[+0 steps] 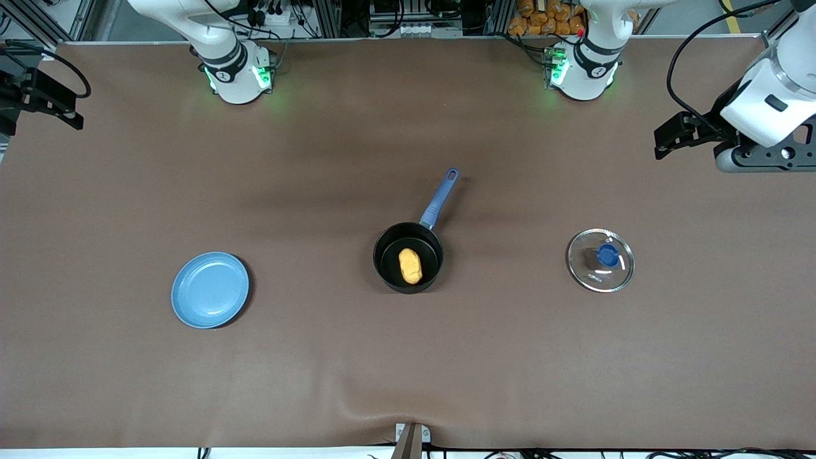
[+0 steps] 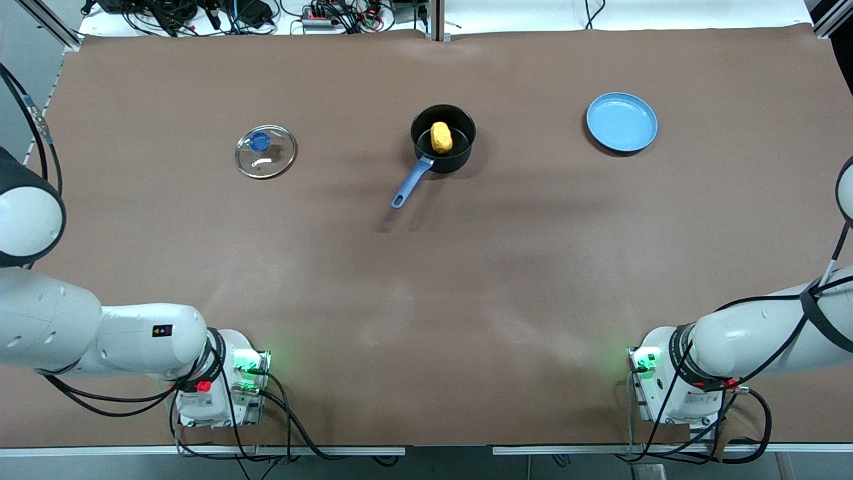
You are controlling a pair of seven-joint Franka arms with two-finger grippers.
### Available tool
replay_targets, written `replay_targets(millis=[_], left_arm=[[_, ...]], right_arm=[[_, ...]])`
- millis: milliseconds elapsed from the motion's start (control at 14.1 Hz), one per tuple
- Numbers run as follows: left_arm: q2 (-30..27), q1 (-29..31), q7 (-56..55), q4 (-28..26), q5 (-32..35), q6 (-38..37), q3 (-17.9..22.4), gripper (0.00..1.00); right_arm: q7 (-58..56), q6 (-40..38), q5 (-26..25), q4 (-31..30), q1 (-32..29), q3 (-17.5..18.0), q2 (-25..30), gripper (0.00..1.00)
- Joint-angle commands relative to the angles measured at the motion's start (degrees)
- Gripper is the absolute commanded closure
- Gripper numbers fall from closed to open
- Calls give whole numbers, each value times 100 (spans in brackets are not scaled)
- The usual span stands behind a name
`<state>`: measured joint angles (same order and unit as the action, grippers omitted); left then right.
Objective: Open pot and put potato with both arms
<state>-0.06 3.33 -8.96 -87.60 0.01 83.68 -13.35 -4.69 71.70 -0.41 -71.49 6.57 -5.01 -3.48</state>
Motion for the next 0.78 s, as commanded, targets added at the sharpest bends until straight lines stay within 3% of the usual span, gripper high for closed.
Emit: replay_targets(millis=[0,142,213,709], left_arm=[[-703,-235,26,-843,210,332,122,0],[-872,-393,18,-1101,210,395,359,0],[-873,-455,18,-1084,210,378,473,0],[-794,-465,-18,-926,123,316,623,0]], right_arm=[[-23,772,129,-1117,-244,132,556,0],[-23,1458,129,-2040,-322,167,979,0],[-23,1513,129,-2140,-358,193,981,0],[56,1813,199,-1817,-305,194,489,0]])
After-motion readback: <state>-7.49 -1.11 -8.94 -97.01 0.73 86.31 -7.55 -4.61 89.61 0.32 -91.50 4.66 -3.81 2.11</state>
